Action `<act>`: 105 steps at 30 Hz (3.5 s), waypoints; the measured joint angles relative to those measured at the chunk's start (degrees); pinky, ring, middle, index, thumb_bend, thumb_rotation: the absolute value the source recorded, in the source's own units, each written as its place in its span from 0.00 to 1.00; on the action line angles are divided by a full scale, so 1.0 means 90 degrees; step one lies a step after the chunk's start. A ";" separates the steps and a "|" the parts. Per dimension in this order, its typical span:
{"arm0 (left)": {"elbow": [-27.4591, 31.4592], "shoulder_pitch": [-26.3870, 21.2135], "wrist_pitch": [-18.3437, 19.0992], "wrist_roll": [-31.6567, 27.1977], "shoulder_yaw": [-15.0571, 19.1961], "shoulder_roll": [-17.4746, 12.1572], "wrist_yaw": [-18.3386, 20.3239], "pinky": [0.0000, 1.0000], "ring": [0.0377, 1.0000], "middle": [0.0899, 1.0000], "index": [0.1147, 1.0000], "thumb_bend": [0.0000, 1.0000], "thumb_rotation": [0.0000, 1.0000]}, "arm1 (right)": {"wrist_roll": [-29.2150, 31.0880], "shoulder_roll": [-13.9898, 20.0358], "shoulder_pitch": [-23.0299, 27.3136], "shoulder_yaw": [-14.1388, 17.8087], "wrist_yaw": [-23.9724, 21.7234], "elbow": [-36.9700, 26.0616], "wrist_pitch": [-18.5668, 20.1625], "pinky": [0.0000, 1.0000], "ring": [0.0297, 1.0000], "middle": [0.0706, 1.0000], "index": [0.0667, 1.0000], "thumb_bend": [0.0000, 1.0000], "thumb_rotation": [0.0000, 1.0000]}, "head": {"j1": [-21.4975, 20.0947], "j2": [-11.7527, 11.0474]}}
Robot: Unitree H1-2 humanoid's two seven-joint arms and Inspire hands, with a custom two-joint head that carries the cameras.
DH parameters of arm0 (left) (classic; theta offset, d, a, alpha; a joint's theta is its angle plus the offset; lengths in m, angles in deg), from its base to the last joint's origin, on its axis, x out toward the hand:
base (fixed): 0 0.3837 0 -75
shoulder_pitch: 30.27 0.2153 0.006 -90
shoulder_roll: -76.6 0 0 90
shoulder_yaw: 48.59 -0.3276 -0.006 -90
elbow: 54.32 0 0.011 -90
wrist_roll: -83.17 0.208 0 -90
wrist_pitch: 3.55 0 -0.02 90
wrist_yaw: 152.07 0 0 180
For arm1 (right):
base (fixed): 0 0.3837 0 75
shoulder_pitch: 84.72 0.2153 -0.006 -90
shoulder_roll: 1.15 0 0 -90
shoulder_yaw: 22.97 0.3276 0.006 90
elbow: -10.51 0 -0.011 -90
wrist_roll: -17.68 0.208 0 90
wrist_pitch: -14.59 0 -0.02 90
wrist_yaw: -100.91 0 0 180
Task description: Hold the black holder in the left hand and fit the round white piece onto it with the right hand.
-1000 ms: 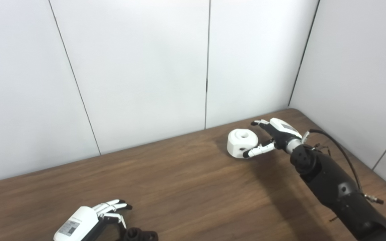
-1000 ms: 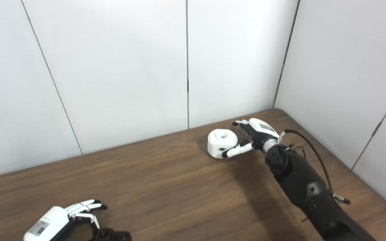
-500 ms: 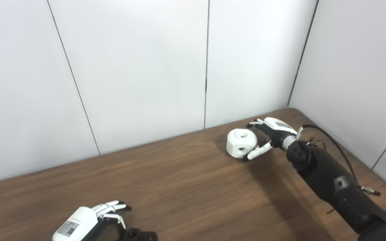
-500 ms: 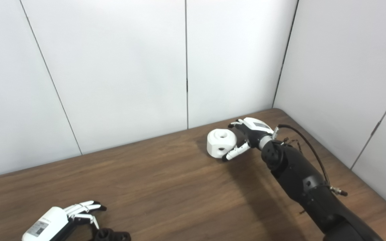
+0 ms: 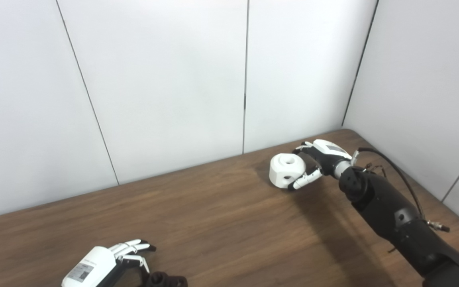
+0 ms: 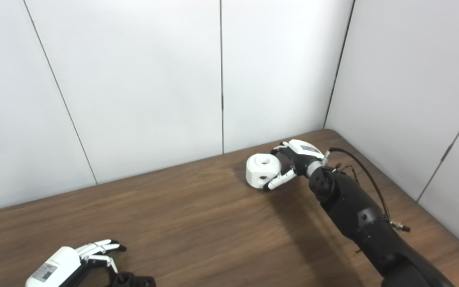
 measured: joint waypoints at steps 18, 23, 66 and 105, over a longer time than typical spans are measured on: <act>0.0181 0.0099 0.0002 0.0069 0.0262 0.0021 0.0358 0.78 0.87 0.82 0.42 0.52 0.05 | 0.0000 -0.0243 0.0161 0.0025 0.0113 0.0241 -0.0002 0.87 0.96 0.97 0.69 0.96 0.37 | 0.0049 0.0078; 0.0203 0.0138 0.0002 0.0099 0.0319 0.0037 0.0380 0.79 0.87 0.82 0.42 0.52 0.05 | 0.0000 -0.0281 0.0168 0.0030 0.0113 0.0241 -0.0002 0.87 0.95 0.95 0.67 0.96 0.34 | 0.0078 0.0137; 0.0233 0.0171 0.0022 0.0133 0.0478 0.0185 0.0573 0.83 0.91 0.85 0.42 0.52 0.05 | 0.0434 -0.1666 -0.0710 -0.0024 0.1314 -0.1340 -0.0501 0.77 0.83 0.77 0.44 0.52 0.14 | 0.1347 0.0547; 0.0453 0.0155 0.0689 0.0334 0.0656 0.0651 0.1047 0.92 0.97 0.90 0.42 0.52 0.06 | 0.0817 -0.1918 -0.1088 -0.0204 -0.1344 -0.4751 -0.0084 0.75 0.84 0.79 0.44 0.52 0.13 | 0.2851 0.1279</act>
